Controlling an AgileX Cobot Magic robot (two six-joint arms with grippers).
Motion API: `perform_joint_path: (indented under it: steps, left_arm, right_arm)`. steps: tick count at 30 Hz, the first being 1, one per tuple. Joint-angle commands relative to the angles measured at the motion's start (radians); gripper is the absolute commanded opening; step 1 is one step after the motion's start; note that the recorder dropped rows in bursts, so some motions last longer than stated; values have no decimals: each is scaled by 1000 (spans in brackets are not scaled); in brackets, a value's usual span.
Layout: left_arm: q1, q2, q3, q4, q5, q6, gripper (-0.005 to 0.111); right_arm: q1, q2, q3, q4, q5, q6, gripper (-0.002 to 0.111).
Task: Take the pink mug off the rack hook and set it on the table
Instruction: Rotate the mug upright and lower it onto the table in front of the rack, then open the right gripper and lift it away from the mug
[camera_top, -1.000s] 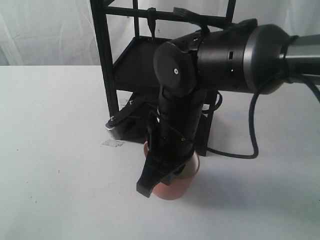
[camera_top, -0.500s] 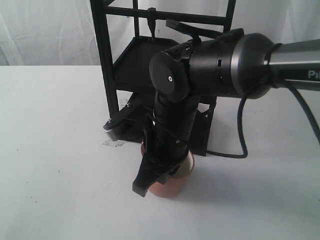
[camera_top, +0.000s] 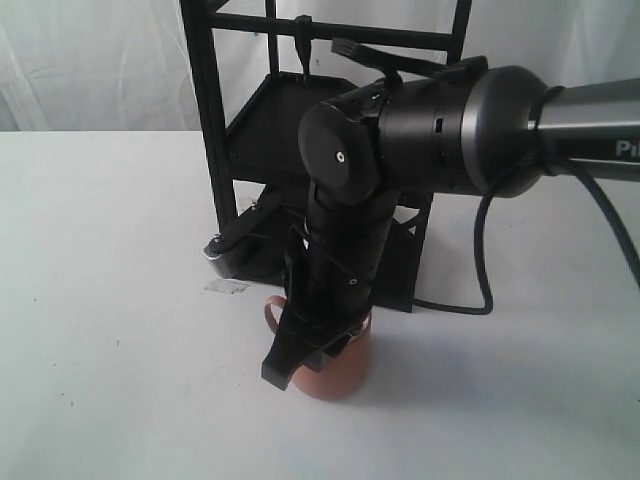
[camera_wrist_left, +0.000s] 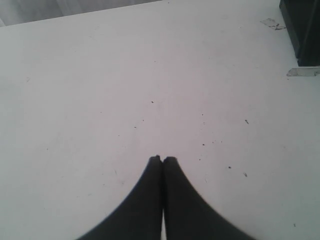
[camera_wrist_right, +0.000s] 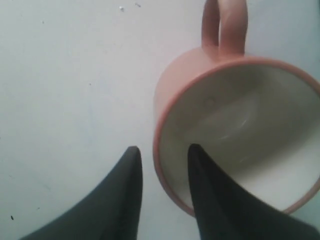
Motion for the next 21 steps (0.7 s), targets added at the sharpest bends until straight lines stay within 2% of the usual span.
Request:
perform_joint_path:
  steps: [1, 9, 16, 18, 19, 21]
  left_arm:
    - [-7, -4, 2, -6, -5, -1, 0]
    - [-7, -4, 2, -6, -5, -1, 0]
    - [-7, -4, 2, -6, -5, -1, 0]
    - [-7, -4, 2, -6, -5, -1, 0]
    - [-7, -4, 2, -6, -5, -1, 0]
    - [-7, -4, 2, -6, -5, -1, 0]
  right_arm:
    - [1, -8, -5, -3, 19, -3, 32]
    - [1, -130, -51, -3, 64, 100, 31]
    - [-1, -294, -53, -66, 115, 103, 30]
    - [-1, -311, -51, -98, 211, 103, 17]
    - [-1, -315, -44, -103, 211, 82, 4]
    - [-1, -333, 4, -115, 211, 43, 0]
